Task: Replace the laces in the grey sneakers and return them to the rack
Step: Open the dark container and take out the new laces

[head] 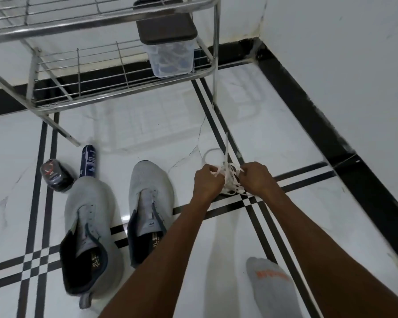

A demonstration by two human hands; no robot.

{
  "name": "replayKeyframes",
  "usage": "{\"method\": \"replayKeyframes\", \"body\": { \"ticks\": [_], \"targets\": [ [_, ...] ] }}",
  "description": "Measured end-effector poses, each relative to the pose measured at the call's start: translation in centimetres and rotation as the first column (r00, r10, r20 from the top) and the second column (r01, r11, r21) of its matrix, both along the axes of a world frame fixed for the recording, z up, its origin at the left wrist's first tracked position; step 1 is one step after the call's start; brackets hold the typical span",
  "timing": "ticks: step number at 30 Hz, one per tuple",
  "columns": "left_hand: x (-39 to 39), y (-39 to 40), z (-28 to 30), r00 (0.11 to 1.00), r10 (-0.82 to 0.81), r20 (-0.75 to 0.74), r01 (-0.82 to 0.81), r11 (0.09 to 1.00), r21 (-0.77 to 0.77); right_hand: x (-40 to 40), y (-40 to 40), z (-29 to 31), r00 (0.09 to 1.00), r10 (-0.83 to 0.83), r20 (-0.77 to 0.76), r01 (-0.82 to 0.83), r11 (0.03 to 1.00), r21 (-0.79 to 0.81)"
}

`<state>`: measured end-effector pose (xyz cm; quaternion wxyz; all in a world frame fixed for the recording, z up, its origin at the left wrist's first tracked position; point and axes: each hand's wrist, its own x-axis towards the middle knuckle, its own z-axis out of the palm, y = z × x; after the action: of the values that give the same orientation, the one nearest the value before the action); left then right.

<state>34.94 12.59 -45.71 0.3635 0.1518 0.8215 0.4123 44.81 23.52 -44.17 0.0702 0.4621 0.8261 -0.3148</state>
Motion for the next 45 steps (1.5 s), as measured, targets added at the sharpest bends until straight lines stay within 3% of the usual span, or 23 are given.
{"method": "replayKeyframes", "body": {
  "ticks": [6,8,11,15,20,25,28,33,37,39,41,45],
  "targets": [
    [0.0,-1.6,0.3,0.947,0.020,-0.319,-0.054,0.994,-0.100,-0.2,-0.5,-0.1,0.986,0.038,-0.161,-0.031,0.998,0.049],
    [0.1,-1.7,0.4,0.970,0.046,-0.237,-0.074,0.991,-0.110,-0.5,-1.3,0.2,0.974,0.072,-0.214,-0.069,0.997,0.023],
    [0.3,-1.2,-0.2,0.998,0.041,-0.042,-0.045,0.995,-0.088,-0.8,-2.0,-0.2,0.988,0.120,-0.102,-0.127,0.990,-0.067],
    [1.9,-0.9,0.1,0.997,0.002,0.071,-0.009,0.995,0.100,-0.5,-2.0,-0.8,0.992,0.114,-0.052,-0.119,0.987,-0.104],
    [0.7,-0.8,1.6,0.992,0.071,0.109,-0.088,0.984,0.154,-1.2,-0.9,0.5,0.985,0.030,-0.172,-0.029,1.000,0.007],
    [-4.0,-0.5,5.2,0.961,0.208,0.181,-0.251,0.930,0.267,-4.6,-0.9,5.9,0.903,-0.091,-0.419,0.052,0.993,-0.103],
    [-7.1,0.4,9.3,0.957,0.253,0.143,-0.289,0.882,0.372,-7.5,-0.3,9.7,0.802,-0.177,-0.570,0.076,0.978,-0.196],
    [-11.3,1.5,15.2,0.926,0.376,-0.014,-0.330,0.830,0.450,-12.1,1.6,15.5,0.688,-0.273,-0.672,0.104,0.954,-0.281],
    [-14.6,2.8,19.1,0.753,0.635,-0.172,-0.471,0.703,0.533,-15.7,3.5,19.4,0.642,-0.302,-0.705,0.096,0.944,-0.317],
    [-16.1,3.3,20.3,0.722,0.663,-0.197,-0.476,0.683,0.554,-17.1,4.1,20.6,0.630,-0.312,-0.711,0.074,0.936,-0.344],
    [-17.9,4.1,20.9,0.781,0.595,-0.189,-0.451,0.747,0.489,-18.7,4.8,21.5,0.648,-0.286,-0.706,0.035,0.937,-0.347],
    [-19.8,5.3,20.9,0.919,0.393,-0.022,-0.358,0.859,0.366,-20.1,5.4,21.5,0.668,-0.277,-0.690,-0.015,0.923,-0.384]
  ]
}}
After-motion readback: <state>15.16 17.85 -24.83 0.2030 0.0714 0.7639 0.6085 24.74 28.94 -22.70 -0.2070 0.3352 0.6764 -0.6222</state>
